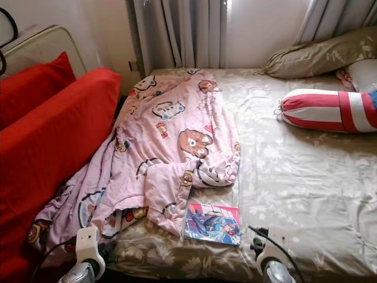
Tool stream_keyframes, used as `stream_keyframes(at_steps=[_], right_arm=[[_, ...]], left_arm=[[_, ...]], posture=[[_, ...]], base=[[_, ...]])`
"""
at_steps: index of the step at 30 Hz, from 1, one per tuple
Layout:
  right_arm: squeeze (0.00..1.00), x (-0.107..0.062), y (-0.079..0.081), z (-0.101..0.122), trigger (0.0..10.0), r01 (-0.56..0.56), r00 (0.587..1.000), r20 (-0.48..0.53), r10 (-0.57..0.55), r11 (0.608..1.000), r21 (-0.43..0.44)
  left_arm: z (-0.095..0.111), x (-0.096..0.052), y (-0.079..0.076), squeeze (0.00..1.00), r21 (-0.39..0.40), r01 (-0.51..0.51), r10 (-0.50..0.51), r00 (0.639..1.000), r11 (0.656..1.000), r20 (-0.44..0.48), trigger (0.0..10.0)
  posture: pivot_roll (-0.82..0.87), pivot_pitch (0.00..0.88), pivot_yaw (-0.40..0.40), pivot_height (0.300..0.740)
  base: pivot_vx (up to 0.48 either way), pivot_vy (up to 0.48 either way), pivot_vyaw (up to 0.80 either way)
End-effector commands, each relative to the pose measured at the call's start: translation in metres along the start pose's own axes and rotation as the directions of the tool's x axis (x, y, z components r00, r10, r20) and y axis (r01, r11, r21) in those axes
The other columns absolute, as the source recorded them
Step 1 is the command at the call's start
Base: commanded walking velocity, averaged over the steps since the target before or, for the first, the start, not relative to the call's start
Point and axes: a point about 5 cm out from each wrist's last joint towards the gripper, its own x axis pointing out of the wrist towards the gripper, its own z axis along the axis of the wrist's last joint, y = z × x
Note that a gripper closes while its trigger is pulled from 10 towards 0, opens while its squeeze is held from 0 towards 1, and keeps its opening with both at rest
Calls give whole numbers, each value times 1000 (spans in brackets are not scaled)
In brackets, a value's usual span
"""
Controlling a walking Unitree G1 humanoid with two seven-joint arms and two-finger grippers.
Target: Clean up the room
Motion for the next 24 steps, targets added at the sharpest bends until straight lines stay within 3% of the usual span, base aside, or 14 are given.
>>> stream_keyframes(at_steps=[1, 6, 10, 14, 18, 24], right_arm=[[0, 1, 1, 9, 10000, -17, 998, 62, 16, 1000, 13], [0, 1, 5, 15, 10000, -49, 992, 118, 52, 998, -30], [0, 1, 4, 30, 10000, -62, 974, 214, 68, 997, -35], [0, 2, 5, 42, 10000, -79, 957, 273, 95, 995, -68], [0, 0, -3, 68, 10000, -71, 915, 391, 99, 994, -85], [0, -4, -11, 73, 10000, -64, 894, 436, 102, 993, -102]], left_arm=[[16, 2, 2, 0, -5, 8, -8, 996, 1000, 92, 10000], [43, 3, 5, 0, 6, 21, -22, 968, 1000, 250, 10000], [68, -1, 2, 0, 48, 39, -55, 912, 998, 407, 10000], [76, -5, -2, 0, 67, 49, -75, 882, 997, 466, 10000], [87, -12, -16, 0, 113, 85, -133, 836, 990, 532, 10000], [90, -22, -17, 0, 104, 84, -129, 810, 991, 572, 10000]], posture=[[-62, 0, 70, 740], [-34, 0, 68, 740], [-30, 0, 66, 740], [-44, 0, 60, 740], [-20, 0, 30, 740], [-8, 0, 30, 740]], base=[[0, 0, 0], [0, 0, 0], [0, 0, 0], [0, 0, 0], [0, 0, 0], [0, 0, 0]])
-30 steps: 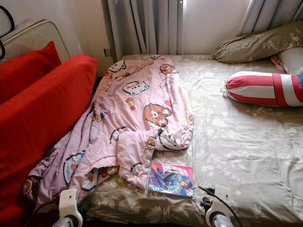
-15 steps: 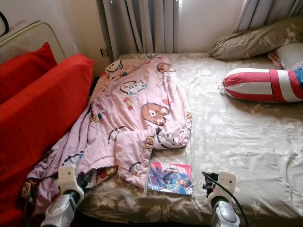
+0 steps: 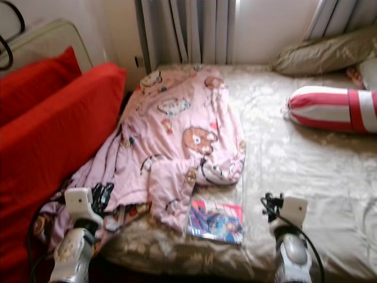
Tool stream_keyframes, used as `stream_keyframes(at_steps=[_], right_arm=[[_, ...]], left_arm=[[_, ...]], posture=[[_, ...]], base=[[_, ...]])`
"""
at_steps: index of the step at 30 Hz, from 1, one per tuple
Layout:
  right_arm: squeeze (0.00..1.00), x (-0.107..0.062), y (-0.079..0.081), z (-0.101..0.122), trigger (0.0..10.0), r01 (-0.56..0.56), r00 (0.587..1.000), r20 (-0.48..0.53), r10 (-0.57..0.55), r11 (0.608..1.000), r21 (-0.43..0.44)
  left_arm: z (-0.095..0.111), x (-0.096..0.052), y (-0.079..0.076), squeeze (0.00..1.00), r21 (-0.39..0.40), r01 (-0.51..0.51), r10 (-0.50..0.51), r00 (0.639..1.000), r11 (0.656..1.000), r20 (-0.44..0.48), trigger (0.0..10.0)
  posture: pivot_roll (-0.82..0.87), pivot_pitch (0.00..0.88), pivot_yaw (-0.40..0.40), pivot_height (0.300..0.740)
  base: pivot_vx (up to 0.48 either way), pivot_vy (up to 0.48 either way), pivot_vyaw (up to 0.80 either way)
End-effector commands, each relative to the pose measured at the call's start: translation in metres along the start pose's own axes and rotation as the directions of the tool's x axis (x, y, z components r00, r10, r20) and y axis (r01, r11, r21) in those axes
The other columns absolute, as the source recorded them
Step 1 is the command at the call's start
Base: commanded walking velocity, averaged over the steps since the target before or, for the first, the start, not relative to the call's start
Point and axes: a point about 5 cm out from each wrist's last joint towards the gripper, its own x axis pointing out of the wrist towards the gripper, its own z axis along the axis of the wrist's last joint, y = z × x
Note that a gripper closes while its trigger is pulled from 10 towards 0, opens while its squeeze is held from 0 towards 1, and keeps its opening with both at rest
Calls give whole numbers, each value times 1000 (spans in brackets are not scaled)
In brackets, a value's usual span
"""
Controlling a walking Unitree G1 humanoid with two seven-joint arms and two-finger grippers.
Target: Clean up the room
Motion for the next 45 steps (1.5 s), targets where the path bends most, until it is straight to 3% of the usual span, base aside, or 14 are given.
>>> stream_keyframes(at_steps=[1, 13, 21, 23, 28, 45], right_arm=[[0, -3, -3, -1, 10000, 4, 1000, 7, -4, 1000, -1], [0, -12, -10, -6, 10000, 16, 1000, 4, -16, 999, -33], [0, -12, -9, -4, 10000, 14, 1000, 27, -13, 1000, -16], [0, -12, -9, -4, 10000, 9, 999, 31, -9, 1000, -15], [0, -14, -8, -4, 10000, -1, 999, 33, 2, 1000, -15], [0, -10, -2, -7, 10000, -37, 999, -9, 37, 999, -17]], left_arm=[[1, -3, 2, 0, -4, -12, 12, 1000, 1000, -4, 10000], [8, -15, 6, 0, 1, -9, 9, 1000, 1000, -6, 10000], [9, -19, 17, 0, 61, -28, 29, 999, 998, -19, 10000], [12, -22, 28, 0, 83, -55, 56, 998, 995, -14, 10000], [19, -23, 38, 0, 81, -84, 84, 996, 993, 6, 10000], [23, -19, 25, 0, 47, -55, 54, 998, 997, 10, 10000]], posture=[[-7, 0, 30, 740], [-6, 0, 29, 695], [1, 0, 28, 685], [2, 0, 29, 685], [5, 0, 25, 685], [17, 0, 15, 665]], base=[[0, 0, 0], [0, 0, 0], [0, 0, 0], [0, 0, 0], [0, 0, 0], [0, 0, 0]])
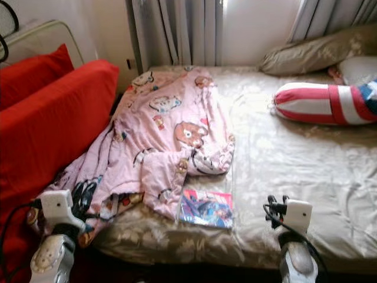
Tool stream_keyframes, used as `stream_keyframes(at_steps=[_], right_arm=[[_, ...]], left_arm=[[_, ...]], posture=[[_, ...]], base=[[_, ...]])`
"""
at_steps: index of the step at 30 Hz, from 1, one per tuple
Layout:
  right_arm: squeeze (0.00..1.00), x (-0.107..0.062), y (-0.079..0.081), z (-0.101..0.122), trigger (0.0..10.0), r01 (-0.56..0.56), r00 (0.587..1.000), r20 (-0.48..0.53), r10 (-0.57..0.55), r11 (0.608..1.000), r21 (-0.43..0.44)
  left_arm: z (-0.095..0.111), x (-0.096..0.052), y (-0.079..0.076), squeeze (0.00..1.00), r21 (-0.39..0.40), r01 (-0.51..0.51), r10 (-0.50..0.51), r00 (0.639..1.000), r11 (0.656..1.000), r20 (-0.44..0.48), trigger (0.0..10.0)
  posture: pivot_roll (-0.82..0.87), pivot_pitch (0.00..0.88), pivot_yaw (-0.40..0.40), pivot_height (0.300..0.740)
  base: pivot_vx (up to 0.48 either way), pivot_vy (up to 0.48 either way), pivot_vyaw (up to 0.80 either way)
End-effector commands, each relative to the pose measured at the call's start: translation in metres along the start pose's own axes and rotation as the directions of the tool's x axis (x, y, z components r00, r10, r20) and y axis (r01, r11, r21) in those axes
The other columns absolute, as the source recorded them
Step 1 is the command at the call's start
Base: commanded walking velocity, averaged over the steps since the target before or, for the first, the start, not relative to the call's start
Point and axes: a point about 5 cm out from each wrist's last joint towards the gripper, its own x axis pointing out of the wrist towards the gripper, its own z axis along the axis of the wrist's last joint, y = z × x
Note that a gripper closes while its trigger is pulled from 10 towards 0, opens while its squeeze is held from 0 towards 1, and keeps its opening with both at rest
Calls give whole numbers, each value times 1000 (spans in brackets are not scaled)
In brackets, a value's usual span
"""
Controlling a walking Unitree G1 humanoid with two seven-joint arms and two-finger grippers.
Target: Clean up the room
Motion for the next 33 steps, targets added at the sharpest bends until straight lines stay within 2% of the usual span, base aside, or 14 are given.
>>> stream_keyframes(at_steps=[1, 8, 11, 28, 33], right_arm=[[0, 1, 2, 0, 10000, -6, 1000, -3, 6, 1000, 10], [0, 0, 2, -5, 10000, -11, 999, -35, 11, 1000, 13], [0, 0, 1, -10, 10000, -7, 997, -83, 8, 1000, 7], [0, -3, 4, -17, 10000, -26, 992, -121, 29, 999, 21], [0, -3, 4, -18, 10000, -32, 991, -129, 34, 999, 19]], left_arm=[[2, -1, 2, 0, 1, -1, 1, 1000, 1000, -3, 10000], [3, 0, 1, 0, -4, 5, -5, 1000, 1000, -7, 10000], [4, 1, 0, 0, -5, 9, -9, 1000, 1000, -9, 10000], [4, 0, -5, 0, -14, 26, -26, 999, 1000, -28, 10000], [4, 0, -6, 0, -17, 29, -30, 999, 999, -31, 10000]], posture=[[17, 0, 15, 665], [18, 0, 19, 665], [19, 0, 23, 655], [23, 0, 29, 655], [22, 0, 30, 625]], base=[[0, 0, 0], [0, 0, 0], [0, 0, 0], [0, 0, 0], [0, 0, 0]])
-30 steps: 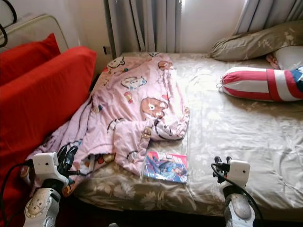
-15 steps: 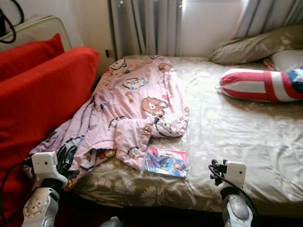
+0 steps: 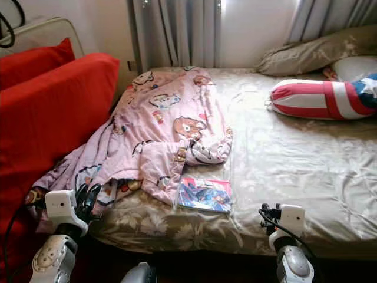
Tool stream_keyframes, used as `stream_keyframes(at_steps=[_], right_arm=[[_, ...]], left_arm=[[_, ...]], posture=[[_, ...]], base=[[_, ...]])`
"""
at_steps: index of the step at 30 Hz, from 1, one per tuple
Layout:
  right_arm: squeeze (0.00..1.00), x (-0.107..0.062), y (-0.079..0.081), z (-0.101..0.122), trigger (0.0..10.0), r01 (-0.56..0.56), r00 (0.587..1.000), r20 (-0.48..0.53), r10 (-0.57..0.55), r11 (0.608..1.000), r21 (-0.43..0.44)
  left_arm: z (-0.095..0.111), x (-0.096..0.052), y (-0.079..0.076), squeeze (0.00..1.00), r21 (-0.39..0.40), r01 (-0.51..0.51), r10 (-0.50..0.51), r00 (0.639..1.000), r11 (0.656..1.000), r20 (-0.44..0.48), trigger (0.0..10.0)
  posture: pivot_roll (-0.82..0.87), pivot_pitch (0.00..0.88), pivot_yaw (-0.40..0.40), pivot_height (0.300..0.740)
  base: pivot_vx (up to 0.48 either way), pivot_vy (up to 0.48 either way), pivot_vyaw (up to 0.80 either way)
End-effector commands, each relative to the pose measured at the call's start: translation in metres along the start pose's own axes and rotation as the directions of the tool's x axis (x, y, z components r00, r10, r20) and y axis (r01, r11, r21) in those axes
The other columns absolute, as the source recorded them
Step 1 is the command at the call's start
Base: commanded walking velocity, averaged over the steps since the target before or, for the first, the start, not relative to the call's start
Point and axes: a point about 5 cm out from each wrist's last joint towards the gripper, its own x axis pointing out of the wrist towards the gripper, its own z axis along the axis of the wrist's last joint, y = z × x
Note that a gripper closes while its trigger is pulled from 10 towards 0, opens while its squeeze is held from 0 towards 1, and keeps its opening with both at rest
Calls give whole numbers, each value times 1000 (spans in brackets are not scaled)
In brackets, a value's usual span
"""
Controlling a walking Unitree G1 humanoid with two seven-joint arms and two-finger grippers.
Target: Clean up the room
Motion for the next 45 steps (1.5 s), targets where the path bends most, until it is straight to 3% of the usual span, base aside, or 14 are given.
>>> stream_keyframes(at_steps=[1, 21, 28, 45], right_arm=[[0, 1, 1, 0, 10000, -9, 1000, -12, 9, 1000, -2], [0, 2, 5, 0, 10000, -68, 998, -14, 68, 998, -2], [0, 3, 6, 1, 10000, -92, 996, -18, 92, 996, -16], [0, 4, 8, 0, 10000, -100, 995, -29, 100, 995, 3]], left_arm=[[2, 1, 1, 0, -6, -1, 1, 1000, 1000, -2, 10000], [1, -1, -2, 0, -16, 19, -20, 1000, 1000, -18, 10000], [2, 0, -2, 0, -14, 27, -27, 999, 1000, -19, 10000], [1, 1, -5, 0, -17, 42, -43, 999, 999, -24, 10000]], posture=[[23, 0, 31, 620], [28, 0, 34, 615], [27, 0, 37, 615], [26, 0, 39, 615]], base=[[0, 0, 0], [0, 0, 0], [284, 0, 571], [334, 0, 0]])
